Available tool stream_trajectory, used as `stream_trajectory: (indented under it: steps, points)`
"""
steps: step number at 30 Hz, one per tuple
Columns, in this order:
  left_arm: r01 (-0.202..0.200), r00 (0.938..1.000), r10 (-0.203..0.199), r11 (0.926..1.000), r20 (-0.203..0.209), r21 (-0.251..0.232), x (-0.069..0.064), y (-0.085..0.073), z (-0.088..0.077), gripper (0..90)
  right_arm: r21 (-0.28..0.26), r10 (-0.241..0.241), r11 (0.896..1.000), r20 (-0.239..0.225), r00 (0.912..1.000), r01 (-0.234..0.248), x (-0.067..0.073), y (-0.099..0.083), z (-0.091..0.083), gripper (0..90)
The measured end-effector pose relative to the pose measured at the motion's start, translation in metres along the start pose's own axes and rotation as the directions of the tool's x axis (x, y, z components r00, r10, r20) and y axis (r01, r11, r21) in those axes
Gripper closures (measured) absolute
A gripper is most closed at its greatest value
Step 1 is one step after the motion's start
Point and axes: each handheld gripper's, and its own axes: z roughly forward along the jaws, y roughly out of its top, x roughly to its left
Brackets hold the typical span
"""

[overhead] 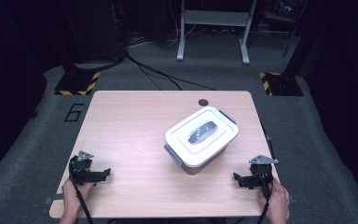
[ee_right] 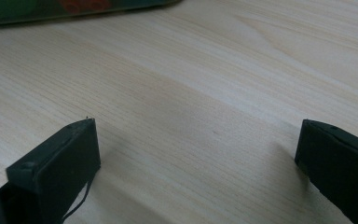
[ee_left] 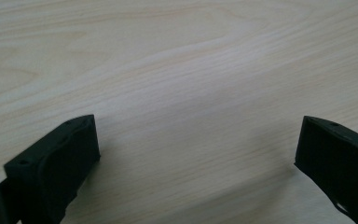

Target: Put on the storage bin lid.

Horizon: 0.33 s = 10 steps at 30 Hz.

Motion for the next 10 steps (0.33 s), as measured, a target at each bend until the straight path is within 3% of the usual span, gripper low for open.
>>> stream_trajectory:
  steps: [3, 10]
  points:
    - [-0.001, 0.9997, 0.000, 0.9992, -0.026, -0.039, 0.0038, -0.0024, 0.0031, 0.0, 0.000, 0.001, 1.000, 0.000, 1.0000, -0.001, 0.0001, 0.0000, 0.0000, 0.0]
    - [0.001, 0.9996, -0.002, 0.9993, -0.027, -0.038, 0.0050, -0.0010, 0.0043, 0.0, 0.001, -0.003, 1.000, -0.003, 1.0000, 0.003, 0.0000, -0.0001, -0.0001, 0.0]
